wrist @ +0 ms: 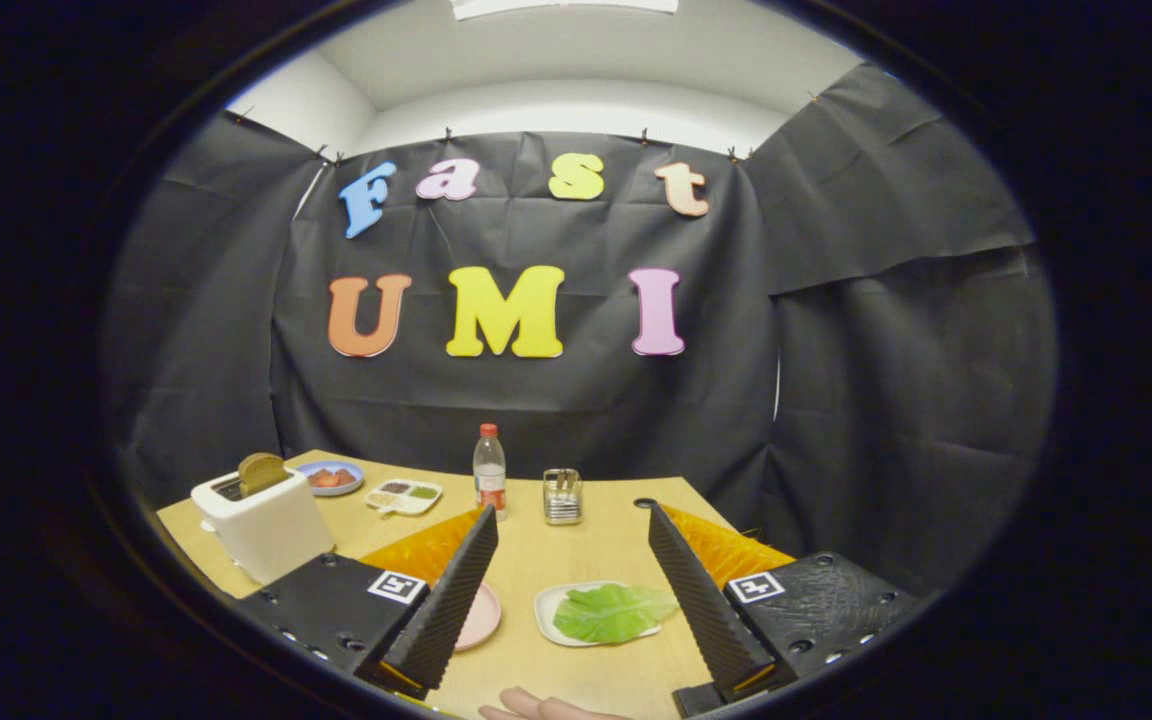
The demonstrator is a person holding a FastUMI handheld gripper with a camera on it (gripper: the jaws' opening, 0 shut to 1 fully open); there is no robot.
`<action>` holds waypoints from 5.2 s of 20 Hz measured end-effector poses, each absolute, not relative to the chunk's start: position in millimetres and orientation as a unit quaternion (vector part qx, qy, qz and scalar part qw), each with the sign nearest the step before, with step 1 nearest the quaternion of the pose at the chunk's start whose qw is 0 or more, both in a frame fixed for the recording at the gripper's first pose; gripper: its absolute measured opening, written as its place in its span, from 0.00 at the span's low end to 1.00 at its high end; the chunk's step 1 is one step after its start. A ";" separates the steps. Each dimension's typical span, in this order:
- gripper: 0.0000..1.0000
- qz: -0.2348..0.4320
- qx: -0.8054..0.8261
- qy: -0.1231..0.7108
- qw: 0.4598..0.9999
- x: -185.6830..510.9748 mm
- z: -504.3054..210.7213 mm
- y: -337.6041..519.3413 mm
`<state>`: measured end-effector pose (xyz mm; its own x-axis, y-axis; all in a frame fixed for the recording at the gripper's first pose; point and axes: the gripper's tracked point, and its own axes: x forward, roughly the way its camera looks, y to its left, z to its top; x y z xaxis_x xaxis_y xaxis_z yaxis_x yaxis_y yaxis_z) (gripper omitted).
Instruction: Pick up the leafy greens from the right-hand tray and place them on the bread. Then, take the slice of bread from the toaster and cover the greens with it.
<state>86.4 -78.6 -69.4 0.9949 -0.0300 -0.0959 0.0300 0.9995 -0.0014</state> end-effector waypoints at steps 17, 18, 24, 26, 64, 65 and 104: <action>0.94 -0.046 -0.016 0.139 0.989 196.5 -151.8 -173.5; 0.94 -0.045 -0.017 0.153 0.987 204.7 -164.6 -175.4; 0.94 -0.056 -0.005 0.266 0.962 233.7 -261.3 -187.7; 0.94 -0.069 -0.009 0.283 0.957 233.3 -278.0 -194.4; 0.00 -0.025 0.000 0.293 0.956 220.2 -223.5 -135.2; 0.01 -0.016 0.003 0.287 0.958 218.4 -214.7 -127.0; 0.79 0.096 0.026 0.287 0.953 213.2 -225.9 70.7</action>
<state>213.2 70.7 -225.9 0.8169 0.1974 -0.5419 -0.1678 0.9803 0.1042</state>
